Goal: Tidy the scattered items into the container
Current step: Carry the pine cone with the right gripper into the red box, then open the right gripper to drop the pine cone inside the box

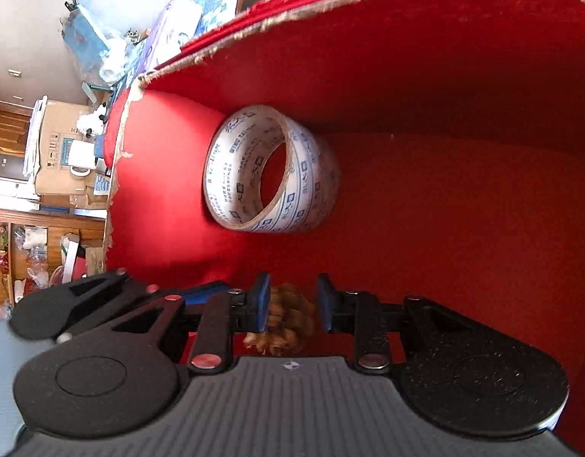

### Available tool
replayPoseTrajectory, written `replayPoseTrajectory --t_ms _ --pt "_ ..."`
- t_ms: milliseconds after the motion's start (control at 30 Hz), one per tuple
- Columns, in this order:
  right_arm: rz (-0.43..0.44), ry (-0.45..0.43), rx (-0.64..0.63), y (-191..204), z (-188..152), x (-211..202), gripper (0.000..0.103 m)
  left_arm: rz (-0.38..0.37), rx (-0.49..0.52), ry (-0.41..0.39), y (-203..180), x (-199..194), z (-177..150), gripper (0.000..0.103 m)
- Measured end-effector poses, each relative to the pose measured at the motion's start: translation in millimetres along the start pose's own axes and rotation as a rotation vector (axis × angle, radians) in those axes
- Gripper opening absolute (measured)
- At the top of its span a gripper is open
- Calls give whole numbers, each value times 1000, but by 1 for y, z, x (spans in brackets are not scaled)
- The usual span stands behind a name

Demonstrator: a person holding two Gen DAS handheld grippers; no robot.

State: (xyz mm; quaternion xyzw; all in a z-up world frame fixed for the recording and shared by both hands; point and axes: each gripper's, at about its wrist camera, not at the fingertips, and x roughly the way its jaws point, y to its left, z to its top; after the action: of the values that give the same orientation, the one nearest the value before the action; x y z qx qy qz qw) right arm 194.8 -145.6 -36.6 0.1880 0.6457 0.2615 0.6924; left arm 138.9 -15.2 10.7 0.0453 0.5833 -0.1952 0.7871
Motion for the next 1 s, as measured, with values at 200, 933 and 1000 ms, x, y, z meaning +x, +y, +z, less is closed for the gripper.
replayPoseTrajectory --t_ms 200,933,1000 --pt "-27 60 -9 11 -3 11 31 -29 16 -17 0 -7 0 66" --pt "98 79 -50 24 -14 26 39 -4 -47 -151 20 -40 -8 67" --pt "110 44 -25 16 -14 20 39 2 -48 -151 18 -39 -8 67"
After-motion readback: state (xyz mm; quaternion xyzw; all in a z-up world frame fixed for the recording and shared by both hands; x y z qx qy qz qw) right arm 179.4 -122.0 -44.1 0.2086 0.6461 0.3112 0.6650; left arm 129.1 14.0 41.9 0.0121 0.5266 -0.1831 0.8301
